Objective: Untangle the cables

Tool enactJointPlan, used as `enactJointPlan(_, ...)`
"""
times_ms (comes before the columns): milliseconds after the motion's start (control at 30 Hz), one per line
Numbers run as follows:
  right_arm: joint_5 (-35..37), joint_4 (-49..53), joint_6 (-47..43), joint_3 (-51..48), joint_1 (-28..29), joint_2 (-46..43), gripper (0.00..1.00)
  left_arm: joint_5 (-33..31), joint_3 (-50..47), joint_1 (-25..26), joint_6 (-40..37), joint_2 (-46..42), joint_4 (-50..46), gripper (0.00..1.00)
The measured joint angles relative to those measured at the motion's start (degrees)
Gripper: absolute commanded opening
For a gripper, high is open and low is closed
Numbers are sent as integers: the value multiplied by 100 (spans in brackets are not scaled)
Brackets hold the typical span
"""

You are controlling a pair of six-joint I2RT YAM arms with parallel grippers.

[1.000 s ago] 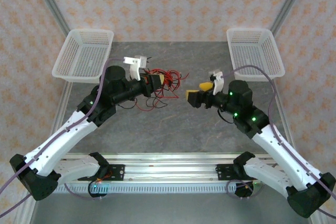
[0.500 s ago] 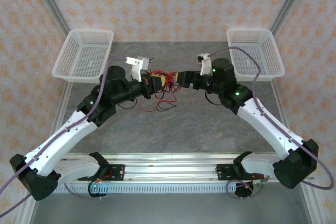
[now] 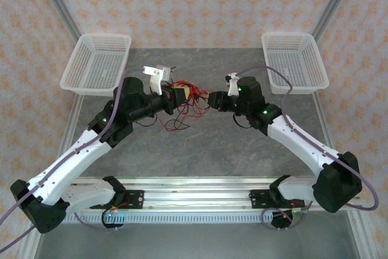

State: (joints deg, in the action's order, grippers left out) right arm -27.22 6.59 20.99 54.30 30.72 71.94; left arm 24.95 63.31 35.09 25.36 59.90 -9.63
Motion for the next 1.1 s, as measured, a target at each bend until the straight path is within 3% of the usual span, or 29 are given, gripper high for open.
enactJointPlan(100,339,-31,2,-184,13,0,43,-101,-42,0,2,-55,2,0)
enactJointPlan(300,868,-79,-122,-640,24,-98,65,-205,-219,0,26,-111,11,0)
enactJointPlan(533,1191,162,-793,-817,-4,-1298,81,-299,-608,0,334,-162,557,0)
enactJointPlan(733,1626,428,-1075,-817,-4,-2050,81,-315,-1141,0,984,223,1353,0)
enactJointPlan(1100,2284,852,-901,-1034,-4,-2476,81,-111,-1327,4,1978,1989,2476,0)
